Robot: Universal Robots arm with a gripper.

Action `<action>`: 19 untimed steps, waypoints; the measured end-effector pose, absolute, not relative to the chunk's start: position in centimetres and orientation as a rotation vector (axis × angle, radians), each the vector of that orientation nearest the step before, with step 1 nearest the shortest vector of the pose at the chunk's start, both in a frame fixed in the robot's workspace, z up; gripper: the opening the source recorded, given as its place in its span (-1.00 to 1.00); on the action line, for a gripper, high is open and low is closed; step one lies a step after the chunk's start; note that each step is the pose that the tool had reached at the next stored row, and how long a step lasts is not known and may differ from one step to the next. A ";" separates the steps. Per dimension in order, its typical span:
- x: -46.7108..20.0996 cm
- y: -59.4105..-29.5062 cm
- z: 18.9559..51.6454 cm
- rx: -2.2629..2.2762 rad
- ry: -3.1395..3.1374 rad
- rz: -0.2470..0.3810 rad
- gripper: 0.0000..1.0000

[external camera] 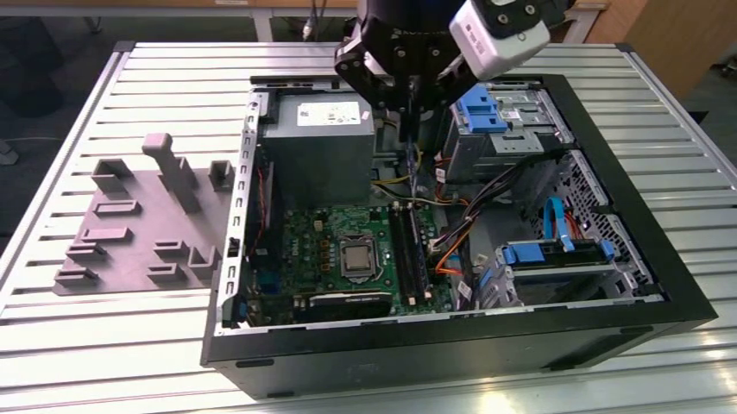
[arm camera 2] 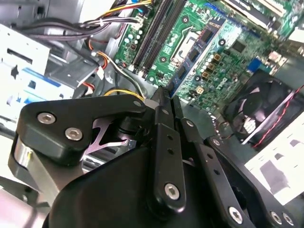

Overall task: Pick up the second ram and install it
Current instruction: 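Insert the second ram into the second slot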

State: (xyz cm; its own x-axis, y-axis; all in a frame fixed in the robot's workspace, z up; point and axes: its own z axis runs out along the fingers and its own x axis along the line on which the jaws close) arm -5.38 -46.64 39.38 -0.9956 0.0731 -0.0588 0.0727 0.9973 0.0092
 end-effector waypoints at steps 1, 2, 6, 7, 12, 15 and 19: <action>-5.4 -46.6 39.3 0.140 3.079 0.010 -0.73; -5.4 -46.6 39.3 0.166 3.078 0.009 -0.73; -5.4 -46.6 39.2 0.216 3.075 0.008 -0.73; -5.4 -46.6 39.2 0.216 3.075 0.008 -0.73; -5.4 -46.6 39.1 0.217 3.075 0.008 -0.73; -5.4 -46.6 39.0 0.217 3.075 0.008 -0.73; -5.4 -46.6 38.7 0.217 3.075 0.008 -0.73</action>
State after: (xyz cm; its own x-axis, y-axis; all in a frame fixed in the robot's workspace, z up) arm -5.38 -46.64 38.65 -0.9884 0.1402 -0.0587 0.1399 0.9901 0.0092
